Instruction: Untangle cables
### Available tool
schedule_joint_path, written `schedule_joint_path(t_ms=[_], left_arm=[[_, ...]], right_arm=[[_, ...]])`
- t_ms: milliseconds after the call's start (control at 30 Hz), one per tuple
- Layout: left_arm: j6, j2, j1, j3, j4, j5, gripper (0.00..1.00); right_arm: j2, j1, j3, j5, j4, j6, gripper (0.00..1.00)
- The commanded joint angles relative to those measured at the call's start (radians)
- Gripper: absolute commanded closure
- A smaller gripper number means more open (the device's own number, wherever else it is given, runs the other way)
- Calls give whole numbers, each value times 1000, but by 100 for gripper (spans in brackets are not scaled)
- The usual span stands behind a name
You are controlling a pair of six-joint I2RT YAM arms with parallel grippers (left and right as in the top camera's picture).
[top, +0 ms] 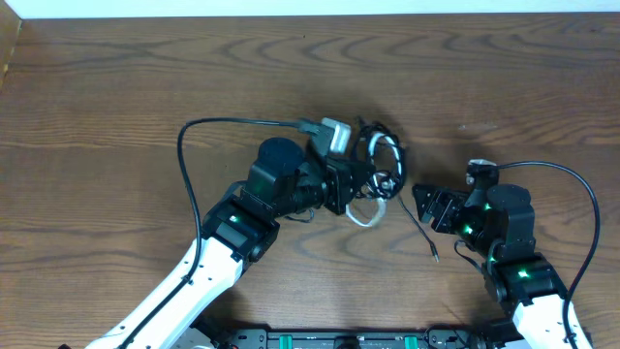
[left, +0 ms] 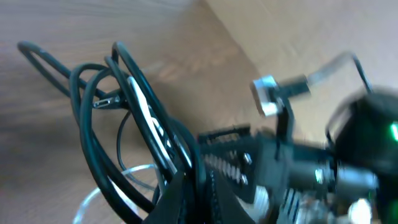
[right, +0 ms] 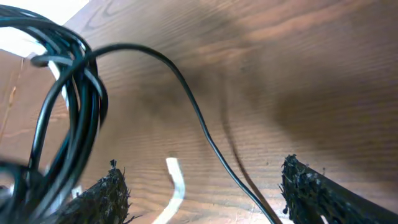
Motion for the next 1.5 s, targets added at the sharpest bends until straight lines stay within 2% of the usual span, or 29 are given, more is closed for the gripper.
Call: schedule_joint_path(t_ms=[0, 200, 367, 533, 733, 1067, 1267, 1467], left_arm=[[266, -2, 3, 17, 3, 143, 93], [535, -2, 3, 17, -3, 140, 92], [612, -2, 3, 17, -3, 69, 92], [615, -2, 3, 17, -13, 49, 92], [614, -2, 3, 17, -25, 49, 92], [599, -2, 3, 17, -53, 61, 92], [520, -2, 3, 17, -56, 61, 92], [512, -2, 3, 17, -56, 110, 92]], right_arm=[[-21, -8, 14, 27, 8, -13, 27], [-52, -40, 14, -111, 57, -5, 44], [-58, -61, 14, -254, 99, 51, 50], [-58, -61, 14, -315, 99, 50, 54], [-58, -61, 14, -405, 113, 52, 64], [-58, -61, 14, -457, 154, 174, 71], [-57, -60, 14, -481, 218, 174, 71], [-57, -60, 14, -482, 237, 242, 71]])
